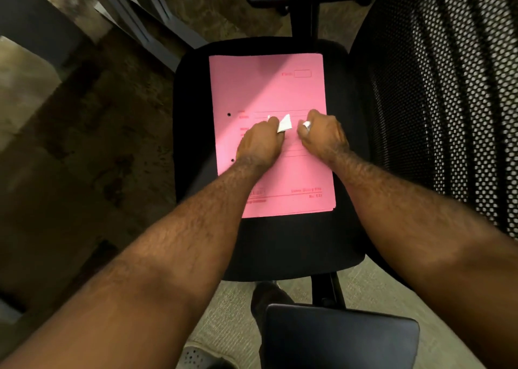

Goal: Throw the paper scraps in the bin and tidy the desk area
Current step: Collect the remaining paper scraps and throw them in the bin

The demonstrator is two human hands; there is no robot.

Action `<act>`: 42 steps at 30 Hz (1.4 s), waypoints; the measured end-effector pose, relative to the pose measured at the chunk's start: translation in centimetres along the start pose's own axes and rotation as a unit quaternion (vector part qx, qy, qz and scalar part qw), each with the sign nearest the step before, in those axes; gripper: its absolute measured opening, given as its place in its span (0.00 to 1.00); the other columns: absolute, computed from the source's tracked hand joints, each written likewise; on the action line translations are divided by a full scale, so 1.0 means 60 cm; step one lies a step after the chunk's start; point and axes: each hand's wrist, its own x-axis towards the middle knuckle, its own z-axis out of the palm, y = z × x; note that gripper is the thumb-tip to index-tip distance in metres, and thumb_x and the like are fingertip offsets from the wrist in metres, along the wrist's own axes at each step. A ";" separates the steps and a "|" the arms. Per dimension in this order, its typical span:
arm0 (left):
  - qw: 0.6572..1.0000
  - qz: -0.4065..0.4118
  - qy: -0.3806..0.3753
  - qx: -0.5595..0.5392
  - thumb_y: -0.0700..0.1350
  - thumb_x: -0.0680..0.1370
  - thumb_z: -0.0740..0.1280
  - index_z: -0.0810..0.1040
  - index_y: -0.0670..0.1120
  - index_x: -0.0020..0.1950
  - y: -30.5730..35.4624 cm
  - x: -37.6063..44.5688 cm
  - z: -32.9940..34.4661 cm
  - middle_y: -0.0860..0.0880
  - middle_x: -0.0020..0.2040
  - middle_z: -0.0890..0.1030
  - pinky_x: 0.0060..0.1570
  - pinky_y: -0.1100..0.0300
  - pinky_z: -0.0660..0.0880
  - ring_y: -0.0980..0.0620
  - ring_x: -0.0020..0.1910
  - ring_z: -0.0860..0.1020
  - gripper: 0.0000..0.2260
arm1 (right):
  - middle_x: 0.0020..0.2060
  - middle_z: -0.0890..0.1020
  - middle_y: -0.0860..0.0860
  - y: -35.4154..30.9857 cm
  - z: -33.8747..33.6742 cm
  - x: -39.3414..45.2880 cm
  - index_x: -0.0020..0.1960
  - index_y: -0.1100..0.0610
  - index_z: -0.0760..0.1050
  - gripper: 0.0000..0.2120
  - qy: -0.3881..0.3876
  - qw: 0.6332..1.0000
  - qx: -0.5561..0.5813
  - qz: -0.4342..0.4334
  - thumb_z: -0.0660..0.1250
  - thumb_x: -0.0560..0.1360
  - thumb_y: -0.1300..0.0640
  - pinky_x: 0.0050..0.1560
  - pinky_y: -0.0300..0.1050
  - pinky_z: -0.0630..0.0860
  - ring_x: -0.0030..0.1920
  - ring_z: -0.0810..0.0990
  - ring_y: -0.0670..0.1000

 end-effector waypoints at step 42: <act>0.376 -0.701 0.508 -0.331 0.46 0.83 0.55 0.77 0.33 0.57 -0.923 -1.184 0.104 0.33 0.57 0.79 0.53 0.51 0.71 0.35 0.57 0.76 0.18 | 0.47 0.79 0.61 -0.726 0.886 -1.025 0.53 0.62 0.76 0.15 -0.476 0.856 0.047 -0.194 0.52 0.82 0.56 0.50 0.49 0.71 0.49 0.77 0.60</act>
